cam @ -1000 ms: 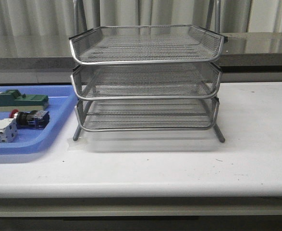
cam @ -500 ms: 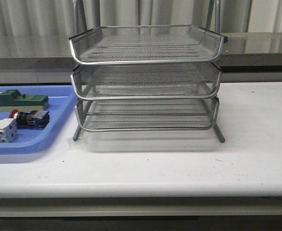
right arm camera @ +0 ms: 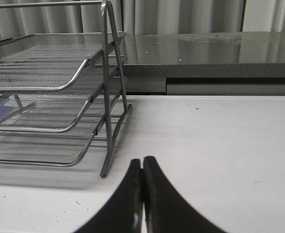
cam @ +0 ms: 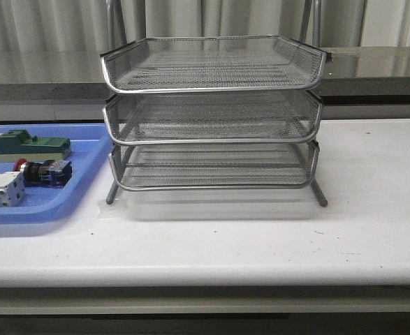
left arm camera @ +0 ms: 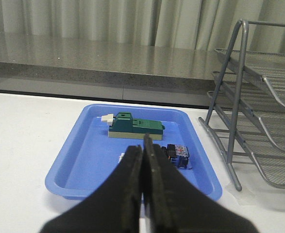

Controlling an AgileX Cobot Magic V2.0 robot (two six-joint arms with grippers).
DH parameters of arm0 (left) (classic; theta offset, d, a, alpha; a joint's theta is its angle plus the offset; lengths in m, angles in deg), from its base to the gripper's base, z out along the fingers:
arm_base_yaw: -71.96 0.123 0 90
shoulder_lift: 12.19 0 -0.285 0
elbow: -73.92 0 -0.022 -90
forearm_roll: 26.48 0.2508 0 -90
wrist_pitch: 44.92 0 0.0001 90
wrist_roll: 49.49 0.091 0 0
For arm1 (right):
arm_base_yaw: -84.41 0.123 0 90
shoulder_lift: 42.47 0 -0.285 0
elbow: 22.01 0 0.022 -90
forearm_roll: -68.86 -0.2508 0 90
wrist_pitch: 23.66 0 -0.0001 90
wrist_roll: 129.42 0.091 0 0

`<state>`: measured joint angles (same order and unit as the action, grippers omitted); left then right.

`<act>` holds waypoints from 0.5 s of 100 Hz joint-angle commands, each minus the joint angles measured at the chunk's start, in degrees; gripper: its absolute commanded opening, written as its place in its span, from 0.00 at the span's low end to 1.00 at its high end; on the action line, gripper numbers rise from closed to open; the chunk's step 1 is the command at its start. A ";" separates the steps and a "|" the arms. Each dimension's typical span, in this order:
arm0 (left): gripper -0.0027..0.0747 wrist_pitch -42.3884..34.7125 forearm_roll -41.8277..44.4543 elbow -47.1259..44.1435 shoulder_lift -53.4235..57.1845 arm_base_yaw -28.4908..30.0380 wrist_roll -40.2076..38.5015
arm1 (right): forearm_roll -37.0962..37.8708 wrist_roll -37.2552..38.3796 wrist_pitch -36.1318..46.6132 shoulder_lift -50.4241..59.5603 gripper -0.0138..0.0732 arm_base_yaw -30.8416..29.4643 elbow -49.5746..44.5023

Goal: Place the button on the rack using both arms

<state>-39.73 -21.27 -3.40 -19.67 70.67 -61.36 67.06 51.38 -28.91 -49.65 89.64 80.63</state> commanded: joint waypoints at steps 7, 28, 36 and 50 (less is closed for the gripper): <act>0.01 -4.47 -0.24 -2.52 1.73 0.11 -0.41 | -2.02 -0.12 -2.60 -1.95 0.09 -0.38 7.43; 0.01 -4.47 -0.24 -2.52 1.73 0.11 -0.41 | -3.31 -0.12 -12.75 -12.37 0.09 -0.38 19.74; 0.01 -4.47 -0.24 -2.52 1.73 0.11 -0.41 | -4.50 -0.12 -17.14 -17.41 0.09 -0.38 24.62; 0.01 -4.47 -0.24 -2.52 1.73 0.11 -0.41 | -6.80 -0.12 -25.04 -26.04 0.09 -0.38 32.38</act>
<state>-39.73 -21.27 -3.40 -19.67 70.67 -61.36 62.04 51.38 -52.72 -70.70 89.64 107.75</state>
